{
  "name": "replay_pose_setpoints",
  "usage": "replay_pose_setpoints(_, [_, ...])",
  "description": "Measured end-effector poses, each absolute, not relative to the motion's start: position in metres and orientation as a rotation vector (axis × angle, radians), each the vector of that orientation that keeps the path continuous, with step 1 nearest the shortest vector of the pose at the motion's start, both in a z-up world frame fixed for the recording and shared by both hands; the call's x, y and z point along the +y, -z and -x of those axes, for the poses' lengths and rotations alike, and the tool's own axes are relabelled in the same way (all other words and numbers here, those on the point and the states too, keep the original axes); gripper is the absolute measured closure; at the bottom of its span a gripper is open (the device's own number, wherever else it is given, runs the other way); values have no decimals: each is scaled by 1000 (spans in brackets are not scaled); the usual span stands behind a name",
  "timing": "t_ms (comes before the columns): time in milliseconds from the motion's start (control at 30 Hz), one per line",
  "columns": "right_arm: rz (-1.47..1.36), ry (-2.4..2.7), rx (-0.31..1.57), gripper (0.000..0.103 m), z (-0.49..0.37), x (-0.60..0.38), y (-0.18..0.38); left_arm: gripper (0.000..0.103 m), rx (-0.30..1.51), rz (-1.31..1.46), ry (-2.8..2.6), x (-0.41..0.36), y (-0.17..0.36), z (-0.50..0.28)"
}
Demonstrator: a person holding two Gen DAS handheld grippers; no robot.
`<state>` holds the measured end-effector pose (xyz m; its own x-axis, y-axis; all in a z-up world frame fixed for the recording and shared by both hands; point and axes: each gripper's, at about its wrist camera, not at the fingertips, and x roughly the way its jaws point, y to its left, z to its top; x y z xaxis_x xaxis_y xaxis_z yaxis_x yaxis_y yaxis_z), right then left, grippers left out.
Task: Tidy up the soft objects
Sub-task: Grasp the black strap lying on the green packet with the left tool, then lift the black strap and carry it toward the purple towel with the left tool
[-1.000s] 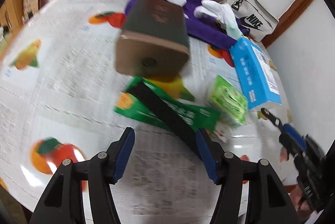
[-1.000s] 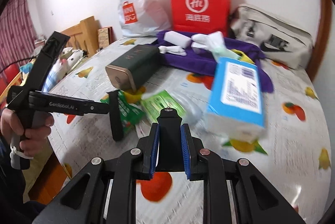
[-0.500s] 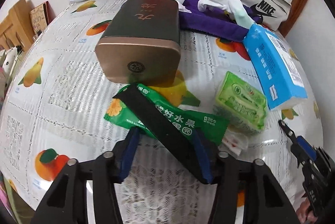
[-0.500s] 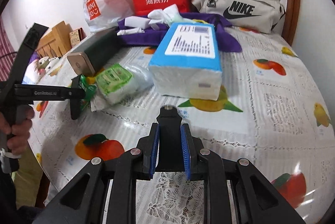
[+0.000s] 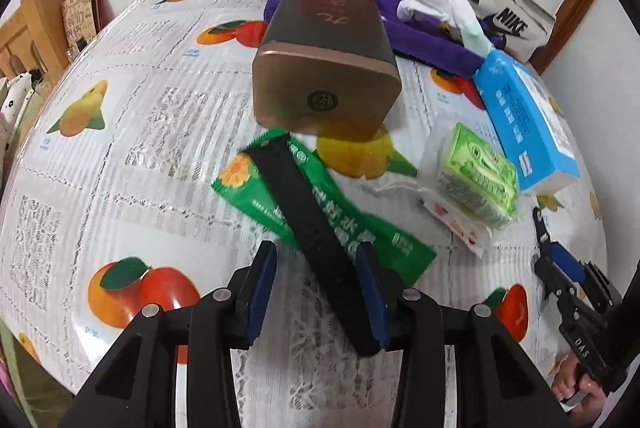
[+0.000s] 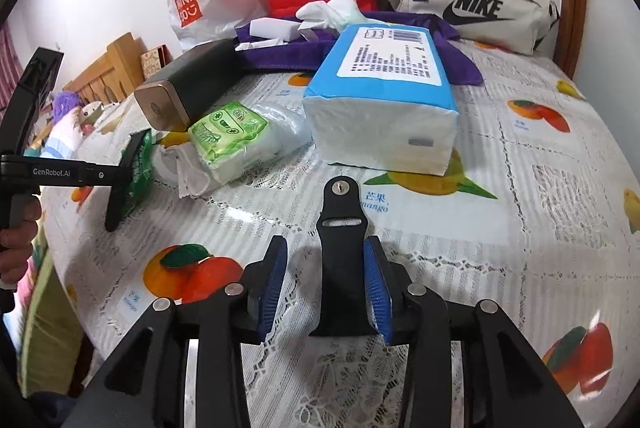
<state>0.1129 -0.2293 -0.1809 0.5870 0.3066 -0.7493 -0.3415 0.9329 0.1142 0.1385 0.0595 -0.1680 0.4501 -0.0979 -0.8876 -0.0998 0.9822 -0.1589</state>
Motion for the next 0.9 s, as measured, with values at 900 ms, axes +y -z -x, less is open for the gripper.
replay_pose_setpoints(900, [8,-362,832,81,-113,-238,167,88,1049,248,49,77,155,-129])
